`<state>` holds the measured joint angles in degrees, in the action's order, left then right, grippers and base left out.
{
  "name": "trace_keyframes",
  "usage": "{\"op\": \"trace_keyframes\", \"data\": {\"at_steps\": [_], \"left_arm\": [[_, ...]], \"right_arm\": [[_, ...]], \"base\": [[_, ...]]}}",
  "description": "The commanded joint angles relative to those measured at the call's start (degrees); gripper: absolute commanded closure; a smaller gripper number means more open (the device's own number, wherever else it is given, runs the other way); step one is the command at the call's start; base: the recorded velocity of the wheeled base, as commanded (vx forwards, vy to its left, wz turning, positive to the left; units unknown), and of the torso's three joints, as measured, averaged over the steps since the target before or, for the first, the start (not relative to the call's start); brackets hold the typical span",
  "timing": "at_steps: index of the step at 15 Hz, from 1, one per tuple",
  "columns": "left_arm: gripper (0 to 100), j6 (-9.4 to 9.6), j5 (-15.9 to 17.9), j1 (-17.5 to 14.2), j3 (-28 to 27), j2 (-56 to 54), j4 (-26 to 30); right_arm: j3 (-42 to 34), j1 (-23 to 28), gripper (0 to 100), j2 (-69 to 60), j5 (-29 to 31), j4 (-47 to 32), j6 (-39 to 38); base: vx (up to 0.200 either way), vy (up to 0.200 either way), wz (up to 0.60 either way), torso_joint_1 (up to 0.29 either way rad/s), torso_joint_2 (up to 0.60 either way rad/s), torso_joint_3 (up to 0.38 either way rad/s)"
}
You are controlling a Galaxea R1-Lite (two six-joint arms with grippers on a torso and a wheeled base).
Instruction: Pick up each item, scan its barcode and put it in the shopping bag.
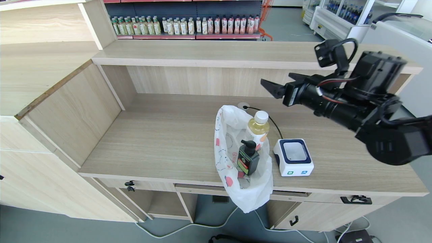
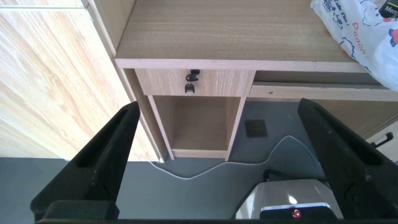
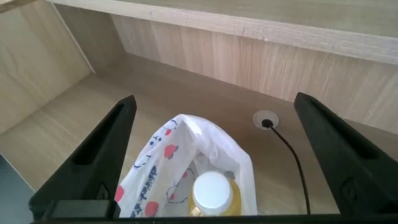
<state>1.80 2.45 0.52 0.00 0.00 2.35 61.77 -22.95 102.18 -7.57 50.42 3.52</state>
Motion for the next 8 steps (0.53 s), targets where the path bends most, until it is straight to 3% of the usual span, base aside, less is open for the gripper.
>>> {"op": "trace_keyframes", "data": {"at_steps": [1,5,6,8], "left_arm": [[0,0.04,0.01,0.0,0.0,0.09,0.02],[0,0.04,0.01,0.0,0.0,0.09,0.02],[0,-0.05,0.01,0.0,0.0,0.09,0.02],[0,0.04,0.01,0.0,0.0,0.09,0.02]], "right_arm": [[-6.49,0.89,0,-18.69,4.14,-12.8,1.31],[-25.65,2.3,0,-42.59,18.91,-29.68,4.12],[-28.72,2.12,0,-45.67,20.58,-30.64,4.12],[-41.73,2.3,0,-59.55,23.39,-32.14,3.86]], "base": [[0.0,0.0,0.0,0.0,0.0,0.0],[0.0,0.0,0.0,0.0,0.0,0.0],[0.0,0.0,0.0,0.0,0.0,0.0],[0.0,0.0,0.0,0.0,0.0,0.0]]}}
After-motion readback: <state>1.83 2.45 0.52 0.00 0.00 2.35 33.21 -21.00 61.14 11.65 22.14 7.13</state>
